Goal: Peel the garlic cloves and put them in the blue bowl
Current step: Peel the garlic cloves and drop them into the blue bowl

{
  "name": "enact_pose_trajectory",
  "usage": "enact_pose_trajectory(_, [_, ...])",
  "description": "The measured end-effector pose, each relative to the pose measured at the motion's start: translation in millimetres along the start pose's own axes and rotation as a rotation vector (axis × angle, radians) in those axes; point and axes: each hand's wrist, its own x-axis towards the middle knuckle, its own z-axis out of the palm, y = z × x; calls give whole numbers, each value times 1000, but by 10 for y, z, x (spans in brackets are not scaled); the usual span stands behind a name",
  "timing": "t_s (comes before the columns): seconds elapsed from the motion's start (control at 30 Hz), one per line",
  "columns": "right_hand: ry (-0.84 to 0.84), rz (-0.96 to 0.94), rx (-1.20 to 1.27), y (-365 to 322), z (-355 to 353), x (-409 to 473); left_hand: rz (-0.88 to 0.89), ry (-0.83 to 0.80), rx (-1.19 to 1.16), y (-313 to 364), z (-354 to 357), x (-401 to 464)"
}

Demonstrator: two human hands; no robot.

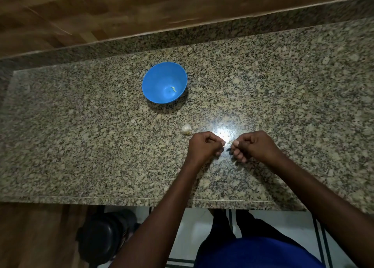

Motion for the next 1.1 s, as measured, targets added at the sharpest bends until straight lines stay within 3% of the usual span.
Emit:
enact_pose_trajectory(0.13, [-6,-9,-34,47,11,1,91,71,183,-40,16,-22])
enact_pose_trajectory(0.3, [50,-75,-151,53,75,22,132,-12,37,-2,48,-59])
enact_pose_trajectory(0.43, [121,-199,-387,36,114,23,214,-9,87,30,97,-117])
enact_pose_trajectory(0.7, [128,-320,-492,-33,112,-30,17,-43,-219,64,74,-139])
enact_pose_trajectory(1.0, [-236,-144,-61,-129,-64,-27,-41,-172,-308,87,-15,-108])
enact_pose_trajectory(1.1, [-260,-89,-18,-144,-100,-30,3,-148,-306,87,-14,-108])
